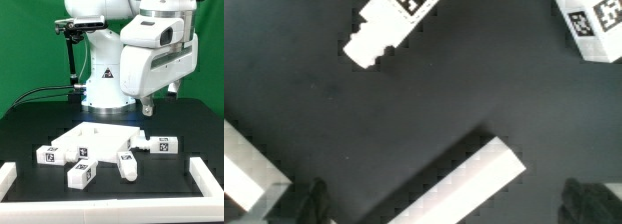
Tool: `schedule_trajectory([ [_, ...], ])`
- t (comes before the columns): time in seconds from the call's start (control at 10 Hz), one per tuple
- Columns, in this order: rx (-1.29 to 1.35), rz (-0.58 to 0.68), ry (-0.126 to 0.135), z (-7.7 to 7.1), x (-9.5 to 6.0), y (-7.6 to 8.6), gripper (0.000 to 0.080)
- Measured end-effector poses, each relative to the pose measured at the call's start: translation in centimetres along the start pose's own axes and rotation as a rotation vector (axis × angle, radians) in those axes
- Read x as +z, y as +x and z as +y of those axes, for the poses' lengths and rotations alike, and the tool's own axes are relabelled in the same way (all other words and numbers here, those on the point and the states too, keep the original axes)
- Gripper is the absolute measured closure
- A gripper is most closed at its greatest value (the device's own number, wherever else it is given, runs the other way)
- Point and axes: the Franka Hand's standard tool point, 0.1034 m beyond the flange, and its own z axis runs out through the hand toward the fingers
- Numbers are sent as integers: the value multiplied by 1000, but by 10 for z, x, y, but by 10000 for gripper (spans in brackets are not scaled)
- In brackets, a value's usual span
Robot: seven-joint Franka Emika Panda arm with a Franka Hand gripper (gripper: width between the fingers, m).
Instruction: Assemble one leg
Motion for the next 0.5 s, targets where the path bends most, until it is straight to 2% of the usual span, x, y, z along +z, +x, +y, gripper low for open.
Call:
schedule_trajectory([
  [0.5, 0, 0, 0, 0, 0, 0, 150],
])
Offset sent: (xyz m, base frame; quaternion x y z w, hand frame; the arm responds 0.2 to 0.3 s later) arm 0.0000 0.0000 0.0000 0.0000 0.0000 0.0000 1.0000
